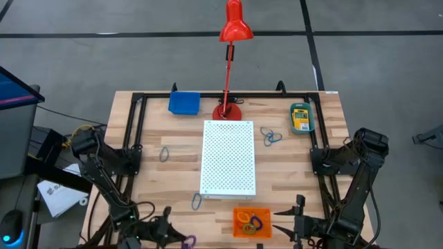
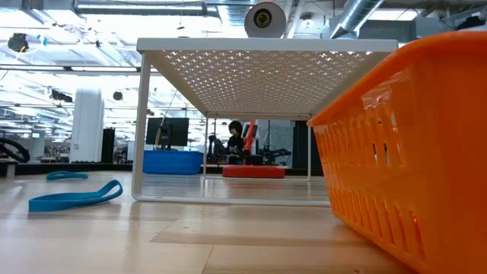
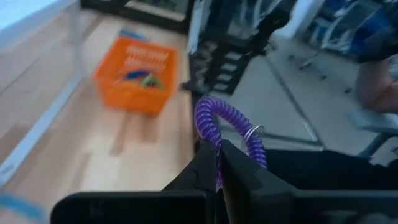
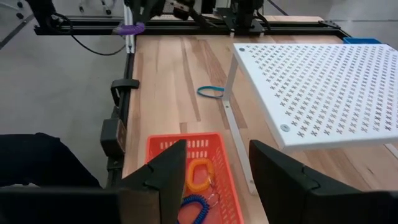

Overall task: Pick & Place Office Desk Supplies
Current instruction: Put the violet spring keychain into the orange bin

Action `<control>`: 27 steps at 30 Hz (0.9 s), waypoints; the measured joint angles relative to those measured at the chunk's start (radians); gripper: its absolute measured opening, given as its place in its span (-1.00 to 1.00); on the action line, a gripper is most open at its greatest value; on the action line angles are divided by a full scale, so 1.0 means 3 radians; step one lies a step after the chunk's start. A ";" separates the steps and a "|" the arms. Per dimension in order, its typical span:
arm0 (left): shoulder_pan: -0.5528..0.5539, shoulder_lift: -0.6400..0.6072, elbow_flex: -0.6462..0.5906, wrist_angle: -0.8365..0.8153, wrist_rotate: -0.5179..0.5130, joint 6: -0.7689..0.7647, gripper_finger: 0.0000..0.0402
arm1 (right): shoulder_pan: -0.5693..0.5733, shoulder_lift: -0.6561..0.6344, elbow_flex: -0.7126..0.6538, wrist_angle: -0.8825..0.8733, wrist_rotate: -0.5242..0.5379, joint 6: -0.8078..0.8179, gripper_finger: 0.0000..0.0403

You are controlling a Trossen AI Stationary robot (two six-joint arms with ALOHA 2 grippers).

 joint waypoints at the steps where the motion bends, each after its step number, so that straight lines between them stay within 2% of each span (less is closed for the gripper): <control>1: 0.0016 0.0050 0.0001 0.0175 0.0006 0.0118 -1.00 | 0.0000 0.0000 -0.0001 0.0041 0.0000 -0.0049 -0.15; 5: 0.0158 0.0345 0.0254 0.0446 0.0112 0.0488 -1.00 | 0.0000 0.0000 -0.0001 0.0121 0.0000 -0.0161 -0.15; 10: 0.0400 0.0829 0.0911 0.0166 0.0521 0.0813 -1.00 | 0.0000 0.0000 -0.0001 0.0108 -0.0001 -0.0183 -0.15; 16: 0.0566 0.1205 0.1612 -0.0267 0.0586 0.1118 -1.00 | 0.0000 0.0000 -0.0001 0.0191 -0.0005 -0.0329 -0.15; 23: 0.0769 0.1520 0.1994 -0.0273 0.0611 0.1381 -1.00 | 0.0019 0.0000 -0.0001 0.0234 -0.0009 -0.0445 -0.15; 27: 0.0879 0.1709 0.2222 -0.0286 0.0620 0.1709 -1.00 | 0.0025 0.0000 -0.0001 0.0246 -0.0009 -0.0484 -0.15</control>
